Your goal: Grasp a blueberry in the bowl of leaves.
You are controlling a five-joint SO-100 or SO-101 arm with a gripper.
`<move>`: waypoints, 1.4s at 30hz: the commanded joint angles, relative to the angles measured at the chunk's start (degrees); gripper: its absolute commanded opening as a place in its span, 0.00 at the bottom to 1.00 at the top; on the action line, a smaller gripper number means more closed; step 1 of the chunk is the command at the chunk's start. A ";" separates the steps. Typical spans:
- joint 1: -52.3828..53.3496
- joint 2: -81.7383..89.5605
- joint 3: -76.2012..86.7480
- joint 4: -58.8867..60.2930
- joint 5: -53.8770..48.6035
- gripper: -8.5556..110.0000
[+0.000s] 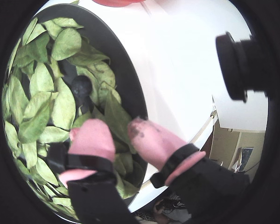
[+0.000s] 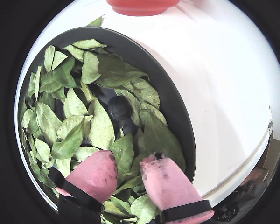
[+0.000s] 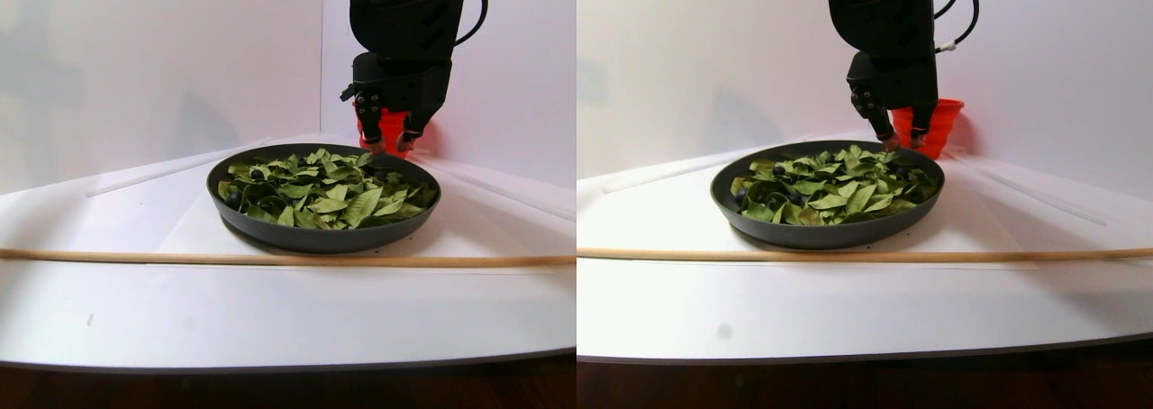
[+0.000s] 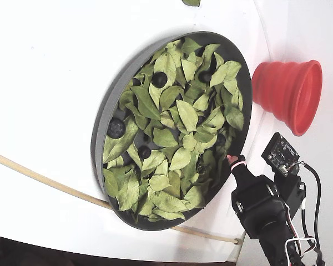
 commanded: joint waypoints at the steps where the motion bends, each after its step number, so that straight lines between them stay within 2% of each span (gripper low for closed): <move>1: 1.58 6.06 -0.44 0.09 -0.44 0.15; 42: 1.58 -5.10 -7.38 -3.96 3.69 0.20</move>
